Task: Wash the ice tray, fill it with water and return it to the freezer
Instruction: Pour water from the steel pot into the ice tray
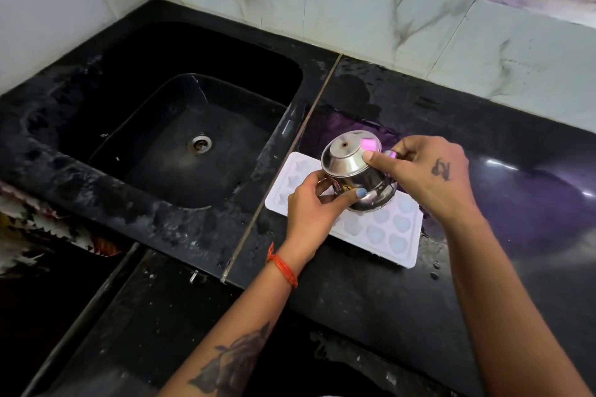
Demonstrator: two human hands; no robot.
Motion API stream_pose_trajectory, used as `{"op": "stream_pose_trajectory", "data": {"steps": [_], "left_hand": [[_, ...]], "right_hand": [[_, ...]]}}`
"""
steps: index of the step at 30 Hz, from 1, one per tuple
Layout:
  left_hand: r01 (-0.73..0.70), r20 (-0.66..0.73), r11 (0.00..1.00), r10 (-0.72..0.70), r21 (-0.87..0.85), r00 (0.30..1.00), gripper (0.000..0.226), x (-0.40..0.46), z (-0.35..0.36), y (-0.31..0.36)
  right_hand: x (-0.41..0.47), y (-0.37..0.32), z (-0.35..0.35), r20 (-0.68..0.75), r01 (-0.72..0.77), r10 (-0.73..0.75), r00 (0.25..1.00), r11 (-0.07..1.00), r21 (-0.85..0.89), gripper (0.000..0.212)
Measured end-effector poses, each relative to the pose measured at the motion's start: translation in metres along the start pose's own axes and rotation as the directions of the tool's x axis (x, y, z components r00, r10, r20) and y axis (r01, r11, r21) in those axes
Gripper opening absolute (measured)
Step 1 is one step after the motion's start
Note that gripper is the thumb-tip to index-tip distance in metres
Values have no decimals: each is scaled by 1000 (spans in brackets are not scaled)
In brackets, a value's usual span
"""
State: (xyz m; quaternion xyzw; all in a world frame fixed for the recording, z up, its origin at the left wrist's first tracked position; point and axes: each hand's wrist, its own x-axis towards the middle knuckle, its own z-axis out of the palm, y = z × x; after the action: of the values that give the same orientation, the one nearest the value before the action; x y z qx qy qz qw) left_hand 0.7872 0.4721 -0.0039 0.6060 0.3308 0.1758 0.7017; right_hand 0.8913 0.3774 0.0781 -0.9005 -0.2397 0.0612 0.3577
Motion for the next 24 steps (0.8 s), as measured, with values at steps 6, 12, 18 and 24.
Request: {"op": "stream_pose_trajectory", "data": {"steps": [6,12,18,24], "left_hand": [[16,23,999,-14,-50,1000,44,2,-2,-7],[24,45,997,-21,-75,999,39,4,-3,-11],[42,59,996,-37,-83,998,44,6,-4,-9],[24,42,999,-22,-40,999,43,7,-5,-6]], "right_hand": [[-1,-7,2,-5,33,-33,999,997,-75,39],[0,-11,5,-7,59,-60,998,990,-129,39],[3,-12,7,-19,71,-75,997,986,-151,42],[4,-11,6,-8,39,-40,999,994,-99,42]]}}
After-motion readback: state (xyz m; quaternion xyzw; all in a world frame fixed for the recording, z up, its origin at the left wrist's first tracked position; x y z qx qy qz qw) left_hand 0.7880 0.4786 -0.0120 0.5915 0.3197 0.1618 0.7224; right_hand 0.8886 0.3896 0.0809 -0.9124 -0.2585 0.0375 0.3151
